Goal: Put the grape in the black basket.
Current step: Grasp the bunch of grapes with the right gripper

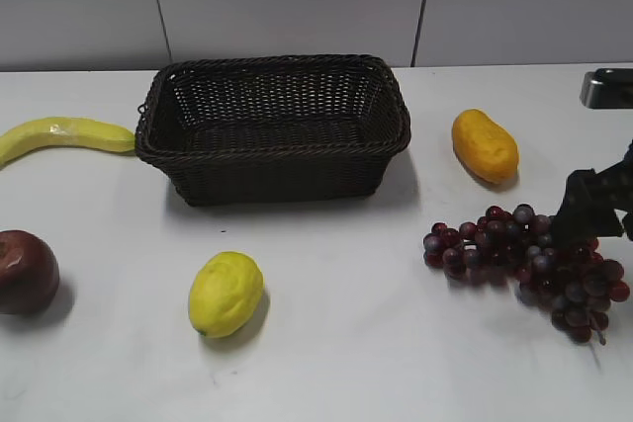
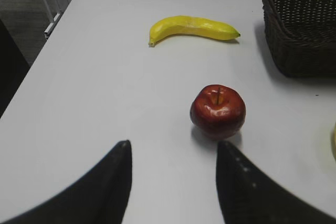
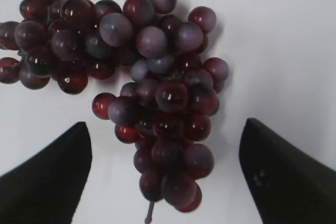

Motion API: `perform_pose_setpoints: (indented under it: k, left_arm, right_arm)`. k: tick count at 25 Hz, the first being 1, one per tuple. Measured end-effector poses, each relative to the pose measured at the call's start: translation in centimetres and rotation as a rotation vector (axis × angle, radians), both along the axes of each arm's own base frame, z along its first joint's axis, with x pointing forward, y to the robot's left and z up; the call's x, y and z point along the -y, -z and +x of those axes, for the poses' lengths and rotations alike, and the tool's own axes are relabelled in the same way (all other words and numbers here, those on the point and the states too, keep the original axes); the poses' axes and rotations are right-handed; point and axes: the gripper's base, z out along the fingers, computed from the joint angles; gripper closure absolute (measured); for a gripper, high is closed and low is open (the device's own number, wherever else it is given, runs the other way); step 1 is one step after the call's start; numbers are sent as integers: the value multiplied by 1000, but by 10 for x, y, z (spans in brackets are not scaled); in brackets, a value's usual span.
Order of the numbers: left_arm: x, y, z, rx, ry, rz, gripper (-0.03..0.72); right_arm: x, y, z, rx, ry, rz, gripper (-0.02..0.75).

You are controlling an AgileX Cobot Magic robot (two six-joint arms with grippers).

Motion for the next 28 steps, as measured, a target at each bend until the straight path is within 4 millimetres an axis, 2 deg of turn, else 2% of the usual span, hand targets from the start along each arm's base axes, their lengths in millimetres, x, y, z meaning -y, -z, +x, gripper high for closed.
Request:
perform_pose_setpoints:
  k: [10, 15, 18, 22, 28]
  left_arm:
    - [0, 0, 0, 0, 0, 0, 199]
    - [0, 0, 0, 0, 0, 0, 199]
    - [0, 0, 0, 0, 0, 0, 199]
    - [0, 0, 0, 0, 0, 0, 199]
    - [0, 0, 0, 0, 0, 0, 199]
  right_arm:
    - [-7, 51, 18, -117, -23, 45, 70]
    - [-10, 64, 24, -151, -34, 71, 99]
    - [-11, 65, 29, -152, -32, 79, 186]
    - [-13, 61, 34, -156, -37, 95, 444]
    - [-14, 59, 35, -166, -43, 105, 479]
